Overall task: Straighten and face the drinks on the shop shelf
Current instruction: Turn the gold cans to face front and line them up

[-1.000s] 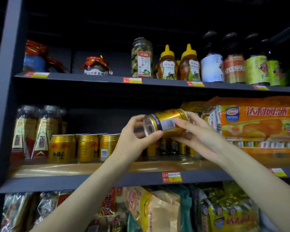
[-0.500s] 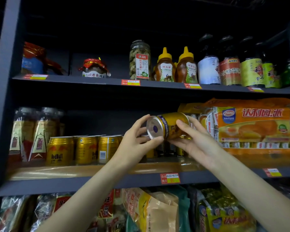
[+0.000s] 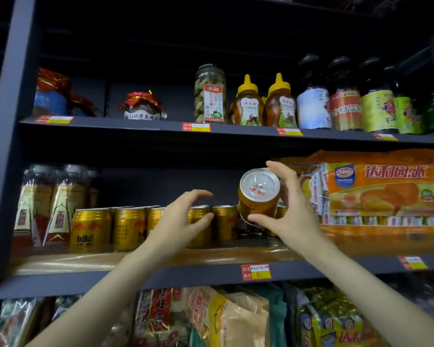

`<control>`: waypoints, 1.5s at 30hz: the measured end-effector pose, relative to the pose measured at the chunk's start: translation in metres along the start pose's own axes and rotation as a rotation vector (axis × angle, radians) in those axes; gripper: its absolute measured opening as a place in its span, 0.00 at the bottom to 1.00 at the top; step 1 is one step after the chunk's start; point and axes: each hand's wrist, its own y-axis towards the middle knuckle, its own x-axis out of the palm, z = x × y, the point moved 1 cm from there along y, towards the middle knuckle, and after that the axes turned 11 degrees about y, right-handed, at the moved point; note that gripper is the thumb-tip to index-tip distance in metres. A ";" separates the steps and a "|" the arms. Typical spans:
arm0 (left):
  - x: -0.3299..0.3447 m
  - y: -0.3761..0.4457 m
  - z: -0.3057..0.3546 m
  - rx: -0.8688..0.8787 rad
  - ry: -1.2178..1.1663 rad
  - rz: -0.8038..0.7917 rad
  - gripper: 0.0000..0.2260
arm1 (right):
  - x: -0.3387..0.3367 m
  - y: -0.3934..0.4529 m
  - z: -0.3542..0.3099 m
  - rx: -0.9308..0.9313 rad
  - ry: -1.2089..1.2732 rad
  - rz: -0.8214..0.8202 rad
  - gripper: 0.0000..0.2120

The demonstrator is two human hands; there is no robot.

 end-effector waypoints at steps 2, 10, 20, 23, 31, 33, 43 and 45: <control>0.000 0.002 -0.005 -0.012 0.031 -0.016 0.17 | 0.002 -0.001 0.003 -0.042 -0.053 -0.009 0.41; 0.009 0.019 -0.025 -0.019 0.409 -0.131 0.17 | 0.005 0.021 0.011 0.548 0.646 0.155 0.14; 0.032 0.012 -0.039 0.128 0.599 0.093 0.19 | 0.025 0.028 0.045 0.712 0.505 0.043 0.18; 0.031 0.012 -0.038 0.144 0.617 0.105 0.17 | 0.036 0.026 0.052 0.630 0.207 -0.054 0.22; 0.034 0.014 -0.042 0.148 0.617 0.122 0.17 | 0.030 0.033 0.053 0.402 -0.341 -0.521 0.30; 0.035 0.014 -0.043 0.147 0.609 0.129 0.18 | 0.026 0.038 0.053 0.393 -0.377 -0.551 0.31; 0.034 0.015 -0.042 0.120 0.597 0.063 0.22 | 0.048 0.040 0.062 0.288 -0.470 -0.523 0.32; 0.028 0.020 -0.039 0.072 0.560 -0.034 0.23 | 0.032 0.051 0.063 0.344 -0.430 -0.553 0.33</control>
